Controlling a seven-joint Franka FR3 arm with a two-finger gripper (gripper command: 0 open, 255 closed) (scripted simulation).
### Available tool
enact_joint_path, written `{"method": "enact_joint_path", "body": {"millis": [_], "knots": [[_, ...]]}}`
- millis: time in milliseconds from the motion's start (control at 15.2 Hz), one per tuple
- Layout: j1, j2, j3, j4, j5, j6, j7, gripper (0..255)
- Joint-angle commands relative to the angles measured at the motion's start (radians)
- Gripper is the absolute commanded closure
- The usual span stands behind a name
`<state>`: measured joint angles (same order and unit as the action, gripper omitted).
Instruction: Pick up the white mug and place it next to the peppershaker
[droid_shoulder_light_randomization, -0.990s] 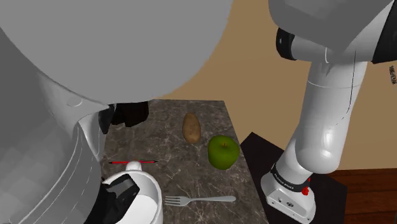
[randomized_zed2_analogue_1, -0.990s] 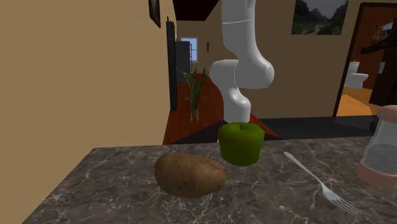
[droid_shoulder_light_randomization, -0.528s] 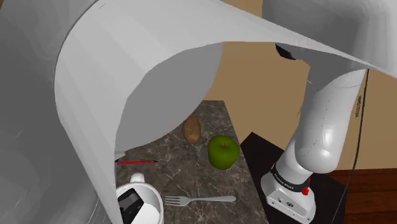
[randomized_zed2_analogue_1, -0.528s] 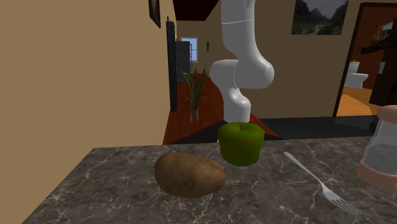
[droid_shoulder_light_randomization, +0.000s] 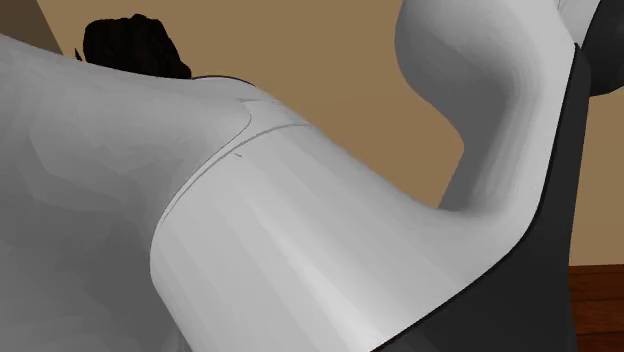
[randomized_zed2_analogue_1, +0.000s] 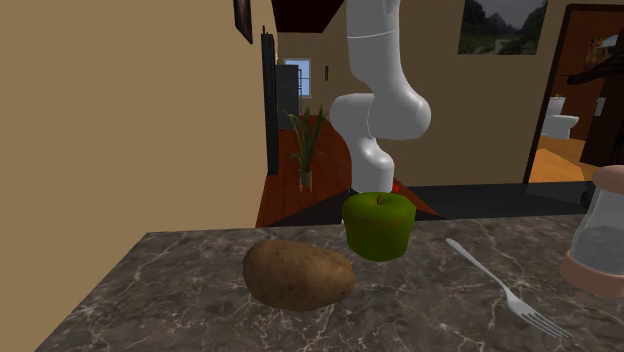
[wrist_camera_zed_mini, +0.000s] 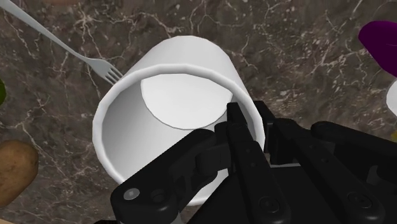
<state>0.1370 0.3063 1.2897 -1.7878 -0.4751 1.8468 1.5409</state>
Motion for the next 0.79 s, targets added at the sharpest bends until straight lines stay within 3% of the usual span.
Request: {"method": "enact_joint_path", "body": {"millis": [0,726], "knots": [[0.006,0.008,-0.008,-0.019,-0.011,0.021,0.011,255],[0.052,0.067,-0.07,-0.112,-0.088,0.132,0.074,255]]}}
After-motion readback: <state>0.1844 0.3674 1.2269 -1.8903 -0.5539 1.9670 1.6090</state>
